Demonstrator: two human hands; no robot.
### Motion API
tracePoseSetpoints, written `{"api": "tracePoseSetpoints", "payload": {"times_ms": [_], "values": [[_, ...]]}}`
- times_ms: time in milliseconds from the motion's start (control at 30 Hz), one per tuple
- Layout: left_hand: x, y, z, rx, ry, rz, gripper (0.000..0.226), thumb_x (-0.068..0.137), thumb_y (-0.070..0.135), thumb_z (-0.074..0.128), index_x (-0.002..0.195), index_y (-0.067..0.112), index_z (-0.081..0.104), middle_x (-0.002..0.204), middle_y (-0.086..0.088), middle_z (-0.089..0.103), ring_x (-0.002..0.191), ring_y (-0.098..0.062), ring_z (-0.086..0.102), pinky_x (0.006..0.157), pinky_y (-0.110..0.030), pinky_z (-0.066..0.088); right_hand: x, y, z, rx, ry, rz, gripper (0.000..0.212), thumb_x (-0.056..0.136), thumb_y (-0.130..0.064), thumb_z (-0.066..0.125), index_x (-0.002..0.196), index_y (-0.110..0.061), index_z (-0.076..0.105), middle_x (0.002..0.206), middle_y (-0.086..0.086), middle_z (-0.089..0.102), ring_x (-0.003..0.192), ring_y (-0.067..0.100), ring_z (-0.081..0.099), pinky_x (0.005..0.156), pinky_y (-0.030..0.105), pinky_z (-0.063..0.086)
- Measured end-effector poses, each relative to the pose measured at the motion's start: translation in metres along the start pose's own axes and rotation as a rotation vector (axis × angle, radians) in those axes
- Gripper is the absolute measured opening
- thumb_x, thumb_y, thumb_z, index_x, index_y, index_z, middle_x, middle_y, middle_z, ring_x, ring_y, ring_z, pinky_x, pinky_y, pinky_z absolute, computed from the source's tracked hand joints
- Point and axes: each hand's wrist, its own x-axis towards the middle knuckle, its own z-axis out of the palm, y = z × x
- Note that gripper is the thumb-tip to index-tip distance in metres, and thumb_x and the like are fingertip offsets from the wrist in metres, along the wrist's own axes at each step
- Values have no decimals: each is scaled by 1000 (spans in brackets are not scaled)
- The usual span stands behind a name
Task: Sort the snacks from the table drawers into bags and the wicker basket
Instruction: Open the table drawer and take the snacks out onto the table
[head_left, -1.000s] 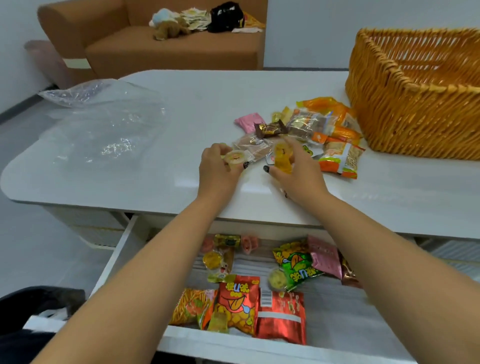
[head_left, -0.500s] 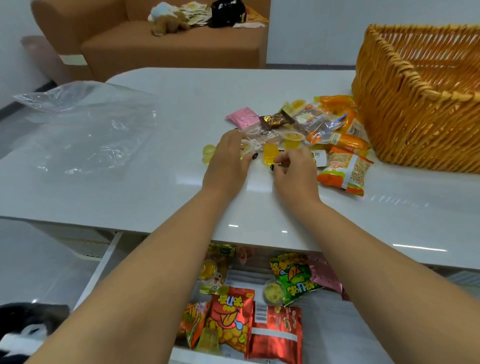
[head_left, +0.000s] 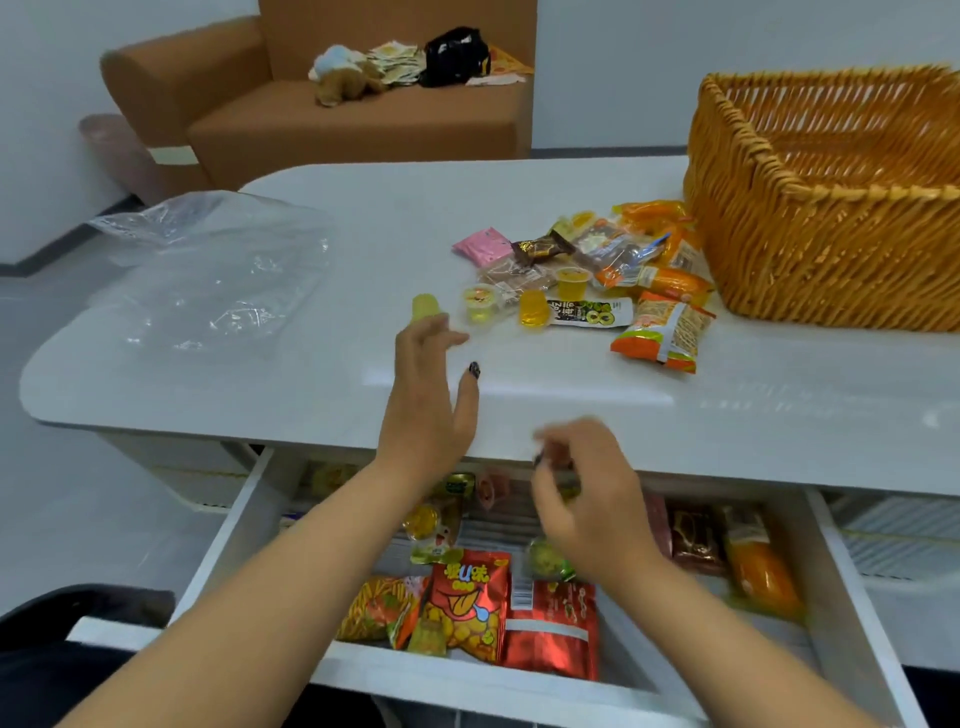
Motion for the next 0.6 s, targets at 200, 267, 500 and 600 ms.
{"api": "tracePoseSetpoints", "payload": {"times_ms": [200, 267, 500, 600], "values": [[-88, -29, -29, 350, 33, 113, 27, 76, 20, 48, 102, 12, 42, 110, -6, 32, 99, -25, 38, 81, -34, 30, -37, -4, 9, 6, -222, 89, 16, 84, -13, 52, 97, -13, 61, 93, -3, 55, 85, 10, 52, 77, 14, 40], [-94, -31, -37, 375, 70, 99, 26, 75, 16, 49, 100, 13, 42, 107, -6, 33, 96, -25, 39, 79, -34, 27, -50, -3, 10, -60, -440, 214, 21, 88, -16, 53, 108, -20, 57, 106, -7, 52, 92, 11, 55, 77, 20, 44], [-101, -34, -41, 226, -480, -161, 25, 87, 14, 58, 112, 17, 54, 103, 0, 53, 91, -16, 54, 78, -31, 48, -59, 12, 9, -390, -791, 431, 42, 95, -32, 46, 136, -22, 42, 135, 5, 36, 118, 25, 47, 87, 35, 47], [-102, -41, -33, 268, -679, -345, 50, 89, 27, 58, 137, 19, 44, 132, -6, 45, 121, -22, 46, 98, -31, 42, -62, 11, 17, -443, -858, 424, 37, 98, -31, 42, 133, -18, 46, 135, 7, 38, 119, 26, 46, 89, 35, 47]]}}
